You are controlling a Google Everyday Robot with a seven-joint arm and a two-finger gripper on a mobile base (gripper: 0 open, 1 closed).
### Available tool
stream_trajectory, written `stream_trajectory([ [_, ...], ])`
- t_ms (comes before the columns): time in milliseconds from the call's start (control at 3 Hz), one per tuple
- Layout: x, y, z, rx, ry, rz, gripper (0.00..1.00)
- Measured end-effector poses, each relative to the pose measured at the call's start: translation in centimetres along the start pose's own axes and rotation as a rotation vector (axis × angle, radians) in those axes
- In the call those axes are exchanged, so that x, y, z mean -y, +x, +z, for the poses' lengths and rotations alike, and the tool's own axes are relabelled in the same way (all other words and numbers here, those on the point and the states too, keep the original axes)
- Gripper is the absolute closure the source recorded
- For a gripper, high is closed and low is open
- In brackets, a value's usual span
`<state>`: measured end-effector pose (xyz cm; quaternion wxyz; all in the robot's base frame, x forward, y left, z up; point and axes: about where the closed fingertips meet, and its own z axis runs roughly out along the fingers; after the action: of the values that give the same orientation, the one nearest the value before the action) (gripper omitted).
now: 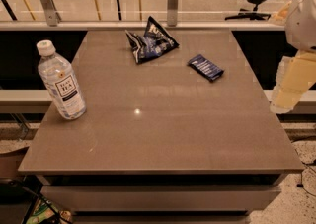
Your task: Move blue chip bag near blue plastic bottle
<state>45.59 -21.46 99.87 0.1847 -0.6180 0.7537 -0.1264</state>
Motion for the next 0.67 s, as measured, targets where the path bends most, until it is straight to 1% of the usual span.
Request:
stream_trajectory([
  [333, 2.2, -0.8, -0.1, -0.062, 0.140, -0.078, 0.00],
  [667, 5.6, -2.6, 0.0, -0.074, 0.270, -0.170, 0.00],
])
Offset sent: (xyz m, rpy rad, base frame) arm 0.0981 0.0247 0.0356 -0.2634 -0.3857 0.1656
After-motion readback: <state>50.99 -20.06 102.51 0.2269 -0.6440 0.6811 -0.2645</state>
